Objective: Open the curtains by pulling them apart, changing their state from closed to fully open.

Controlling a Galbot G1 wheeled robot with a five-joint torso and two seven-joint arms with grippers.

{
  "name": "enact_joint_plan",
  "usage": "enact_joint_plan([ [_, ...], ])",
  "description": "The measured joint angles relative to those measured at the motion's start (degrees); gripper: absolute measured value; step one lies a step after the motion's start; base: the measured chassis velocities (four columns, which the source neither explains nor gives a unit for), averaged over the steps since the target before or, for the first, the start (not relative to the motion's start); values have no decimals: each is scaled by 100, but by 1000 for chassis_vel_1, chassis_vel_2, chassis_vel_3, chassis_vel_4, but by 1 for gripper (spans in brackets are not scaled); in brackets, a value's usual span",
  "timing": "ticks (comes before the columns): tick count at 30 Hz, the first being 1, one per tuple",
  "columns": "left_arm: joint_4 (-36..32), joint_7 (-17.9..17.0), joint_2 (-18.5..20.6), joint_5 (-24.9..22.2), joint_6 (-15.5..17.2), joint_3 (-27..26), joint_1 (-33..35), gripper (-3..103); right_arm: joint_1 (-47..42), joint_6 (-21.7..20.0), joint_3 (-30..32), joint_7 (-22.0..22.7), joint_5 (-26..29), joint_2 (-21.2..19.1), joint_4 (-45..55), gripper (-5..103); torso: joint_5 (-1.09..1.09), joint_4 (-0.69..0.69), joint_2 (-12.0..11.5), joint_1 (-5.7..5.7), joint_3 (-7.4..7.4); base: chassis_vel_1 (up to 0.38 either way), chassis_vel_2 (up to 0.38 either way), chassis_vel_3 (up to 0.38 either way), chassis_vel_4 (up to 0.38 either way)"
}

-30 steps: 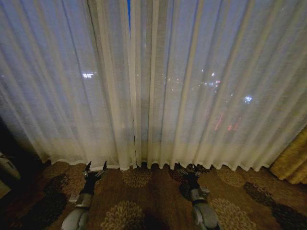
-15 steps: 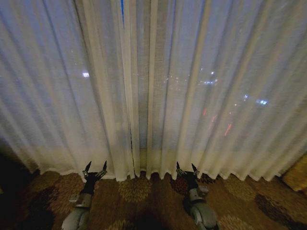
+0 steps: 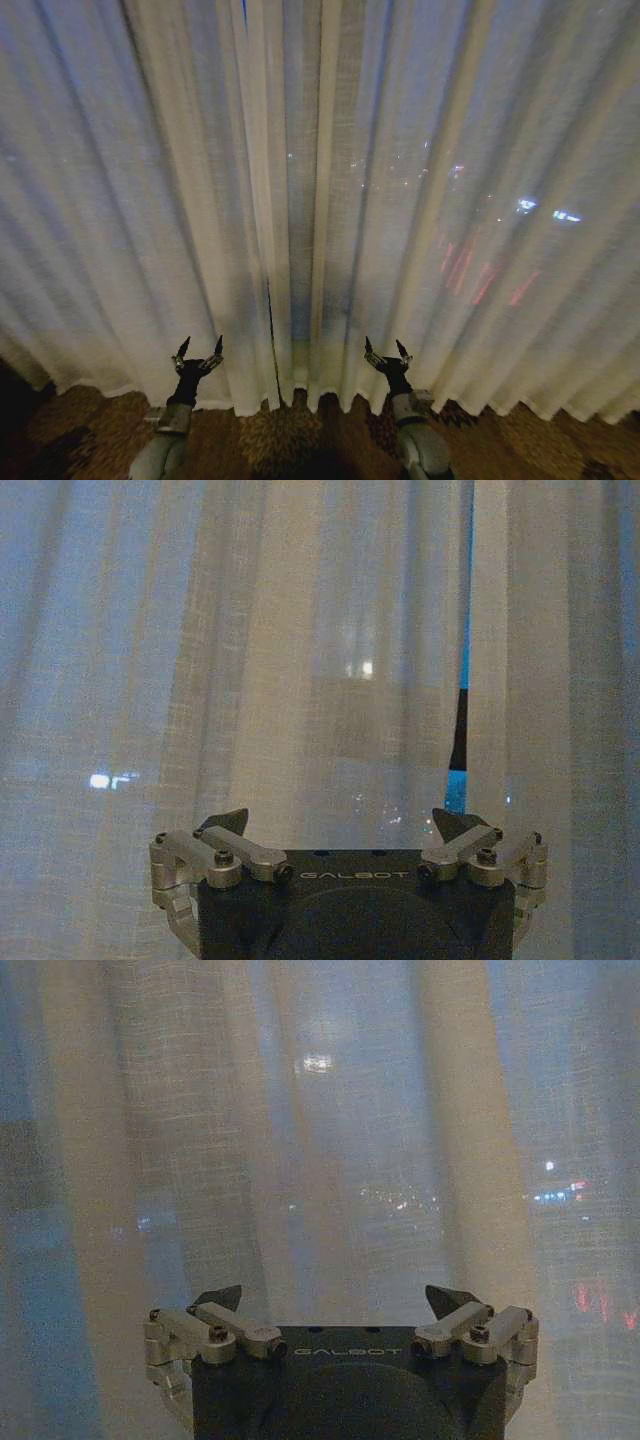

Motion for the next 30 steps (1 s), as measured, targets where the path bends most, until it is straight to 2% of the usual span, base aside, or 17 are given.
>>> enact_joint_plan([
  [7, 0, 0, 0, 0, 0, -1, 4, 100, 84, 159, -48, 115, -41, 90, 36, 100, 2, 2, 9, -19, -7, 3, -9, -15, 4],
  [14, 0, 0, 0, 0, 0, 0, 4, 100, 91, 250, -13, -162, -72, 47, -60, 100, 2, 0, 5, -11, -3, 25, -24, -23, 29],
  [24, 0, 1, 0, 0, 0, 0, 3, 100, 159, 95, -14, -194, -5, -20, -92, 100, 2, 1, 4, -11, -4, -36, 39, 34, -28],
  [30, 0, 0, 0, 0, 0, 0, 3, 100, 235, 93, -53, -185, -43, 12, -155, 100, 2, 1, 5, -12, -4, -157, 132, 140, -136],
])
